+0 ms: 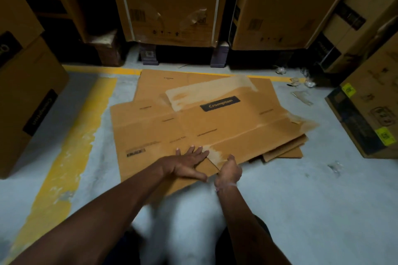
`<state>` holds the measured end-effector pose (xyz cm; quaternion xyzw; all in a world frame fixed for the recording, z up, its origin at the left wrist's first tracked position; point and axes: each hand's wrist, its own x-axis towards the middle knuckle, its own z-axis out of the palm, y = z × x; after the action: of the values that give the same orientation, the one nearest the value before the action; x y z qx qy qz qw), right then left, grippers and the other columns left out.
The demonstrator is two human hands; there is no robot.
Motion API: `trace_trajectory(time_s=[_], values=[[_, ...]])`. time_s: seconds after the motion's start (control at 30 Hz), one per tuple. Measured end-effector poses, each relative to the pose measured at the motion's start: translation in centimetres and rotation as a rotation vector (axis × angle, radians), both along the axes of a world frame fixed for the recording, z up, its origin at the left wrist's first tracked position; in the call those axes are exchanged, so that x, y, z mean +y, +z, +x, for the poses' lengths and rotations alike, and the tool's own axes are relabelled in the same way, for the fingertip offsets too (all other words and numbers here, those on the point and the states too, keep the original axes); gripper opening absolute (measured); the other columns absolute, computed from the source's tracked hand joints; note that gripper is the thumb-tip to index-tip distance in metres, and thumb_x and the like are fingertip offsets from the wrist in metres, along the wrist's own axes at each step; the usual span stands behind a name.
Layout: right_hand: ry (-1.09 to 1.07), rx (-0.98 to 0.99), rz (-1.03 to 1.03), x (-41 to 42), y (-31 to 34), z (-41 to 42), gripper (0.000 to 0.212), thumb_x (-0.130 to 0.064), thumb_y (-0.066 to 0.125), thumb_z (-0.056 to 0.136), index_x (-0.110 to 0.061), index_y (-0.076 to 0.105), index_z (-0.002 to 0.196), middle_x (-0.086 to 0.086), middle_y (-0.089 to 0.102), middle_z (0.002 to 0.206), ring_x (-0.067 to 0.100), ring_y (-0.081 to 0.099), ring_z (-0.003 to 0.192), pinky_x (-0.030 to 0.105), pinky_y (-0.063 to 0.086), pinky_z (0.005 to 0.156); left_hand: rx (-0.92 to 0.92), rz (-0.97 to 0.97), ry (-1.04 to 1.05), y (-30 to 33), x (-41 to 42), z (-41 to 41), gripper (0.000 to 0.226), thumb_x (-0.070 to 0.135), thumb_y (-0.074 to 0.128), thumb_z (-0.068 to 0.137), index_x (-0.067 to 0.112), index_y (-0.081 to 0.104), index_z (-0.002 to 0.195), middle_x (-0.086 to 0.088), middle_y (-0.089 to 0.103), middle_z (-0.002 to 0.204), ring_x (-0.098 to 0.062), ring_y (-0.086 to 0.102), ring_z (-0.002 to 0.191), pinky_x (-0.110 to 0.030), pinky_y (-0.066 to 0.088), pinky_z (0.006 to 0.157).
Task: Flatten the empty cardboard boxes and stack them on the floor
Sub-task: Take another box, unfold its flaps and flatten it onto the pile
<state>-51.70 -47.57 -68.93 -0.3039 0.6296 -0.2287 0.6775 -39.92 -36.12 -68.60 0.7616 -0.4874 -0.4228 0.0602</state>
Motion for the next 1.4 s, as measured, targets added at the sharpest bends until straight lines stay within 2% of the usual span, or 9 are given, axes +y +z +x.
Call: trace_trajectory(time_s=[0.13, 0.23, 0.37, 0.43, 0.53, 1.0, 1.23, 1.33, 1.4], values=[[0.092, -0.048, 0.080, -0.6, -0.6, 0.6, 0.037, -0.038, 0.056, 0.106, -0.006, 0.065, 0.121, 0.005, 0.060, 0.078, 0.019, 0.051, 0.060, 0.028, 0.042, 0.047, -0.072, 0.038, 0.034, 0.0, -0.3, 0.2, 0.092, 0.054, 0.054, 0.098, 0.035, -0.005, 0.165, 0.002, -0.018, 0.172, -0.027, -0.019, 0.157, -0.068, -0.012, 0.120], [0.255, -0.076, 0.180, -2.2, -1.5, 2.2, 0.032, -0.033, 0.054, 0.108, -0.010, 0.060, 0.129, 0.009, 0.059, 0.079, 0.018, 0.048, 0.058, 0.021, 0.042, 0.038, -0.205, 0.075, 0.008, -0.5, -0.7, 1.2, 0.081, 0.044, 0.048, 0.104, 0.033, -0.003, 0.165, -0.002, -0.014, 0.173, -0.032, -0.011, 0.159, -0.072, -0.004, 0.119], [0.341, -0.171, 0.291, -3.7, -2.6, 4.6, 0.040, -0.024, 0.052, 0.109, -0.007, 0.051, 0.145, 0.020, 0.063, 0.115, 0.030, 0.064, 0.095, 0.036, 0.063, 0.064, -0.292, 0.045, 0.091, -2.7, -0.7, 3.1, 0.071, 0.018, 0.038, 0.107, 0.034, 0.001, 0.165, -0.002, -0.006, 0.174, -0.039, -0.003, 0.158, -0.075, 0.002, 0.118], [0.312, -0.208, 0.322, -4.5, -2.9, 5.4, 0.043, -0.022, 0.050, 0.109, -0.004, 0.047, 0.148, 0.024, 0.059, 0.128, 0.038, 0.060, 0.123, 0.045, 0.058, 0.092, -0.338, 0.018, 0.161, -3.8, -0.7, 3.6, 0.073, 0.008, 0.034, 0.105, 0.036, 0.003, 0.165, 0.001, -0.002, 0.174, -0.039, -0.001, 0.158, -0.077, 0.001, 0.117], [0.202, -0.199, 0.309, -7.3, -3.8, 5.6, 0.046, -0.017, 0.049, 0.109, -0.006, 0.040, 0.153, 0.026, 0.044, 0.152, 0.041, 0.046, 0.141, 0.053, 0.049, 0.109, -0.388, 0.004, 0.190, -5.3, -0.9, 4.4, 0.078, 0.004, 0.037, 0.103, 0.038, 0.004, 0.165, 0.002, -0.002, 0.174, -0.041, -0.003, 0.158, -0.080, -0.003, 0.114], [0.281, -0.083, 0.342, -10.4, -9.6, 6.8, 0.039, -0.014, 0.052, 0.109, -0.003, 0.048, 0.145, 0.033, 0.052, 0.145, 0.046, 0.062, 0.123, 0.057, 0.055, 0.100, -0.458, 0.008, 0.106, -12.2, 0.5, 8.4, 0.105, -0.010, 0.047, 0.099, 0.044, -0.020, 0.159, 0.009, -0.039, 0.160, -0.036, -0.033, 0.151, -0.081, 0.000, 0.113], [0.312, 0.006, 0.349, -9.5, -8.6, 7.0, 0.039, -0.020, 0.053, 0.109, -0.006, 0.050, 0.144, 0.031, 0.060, 0.137, 0.038, 0.070, 0.089, 0.055, 0.058, 0.090, -0.449, 0.036, 0.085, -12.2, 0.8, 8.0, 0.096, -0.006, 0.043, 0.102, 0.043, -0.017, 0.160, 0.007, -0.030, 0.167, -0.035, -0.031, 0.152, -0.079, 0.000, 0.115], [0.335, 0.030, 0.347, -9.1, -8.7, 7.0, 0.034, -0.023, 0.049, 0.111, -0.012, 0.051, 0.142, 0.029, 0.061, 0.137, 0.040, 0.069, 0.113, 0.054, 0.054, 0.102, -0.422, 0.019, 0.081, -12.2, 1.4, 8.1, 0.097, -0.008, 0.044, 0.101, 0.042, -0.014, 0.161, 0.005, -0.028, 0.168, -0.036, -0.031, 0.152, -0.079, -0.002, 0.115], [0.465, 0.131, 0.256, -9.5, -9.3, 6.7, 0.030, -0.034, 0.051, 0.109, -0.010, 0.058, 0.127, 0.027, 0.070, 0.119, 0.039, 0.073, 0.104, 0.053, 0.059, 0.093, -0.398, 0.020, 0.084, -12.0, 1.2, 8.5, 0.099, -0.011, 0.044, 0.099, 0.042, -0.011, 0.162, 0.005, -0.028, 0.168, -0.035, -0.032, 0.151, -0.078, -0.004, 0.115]])
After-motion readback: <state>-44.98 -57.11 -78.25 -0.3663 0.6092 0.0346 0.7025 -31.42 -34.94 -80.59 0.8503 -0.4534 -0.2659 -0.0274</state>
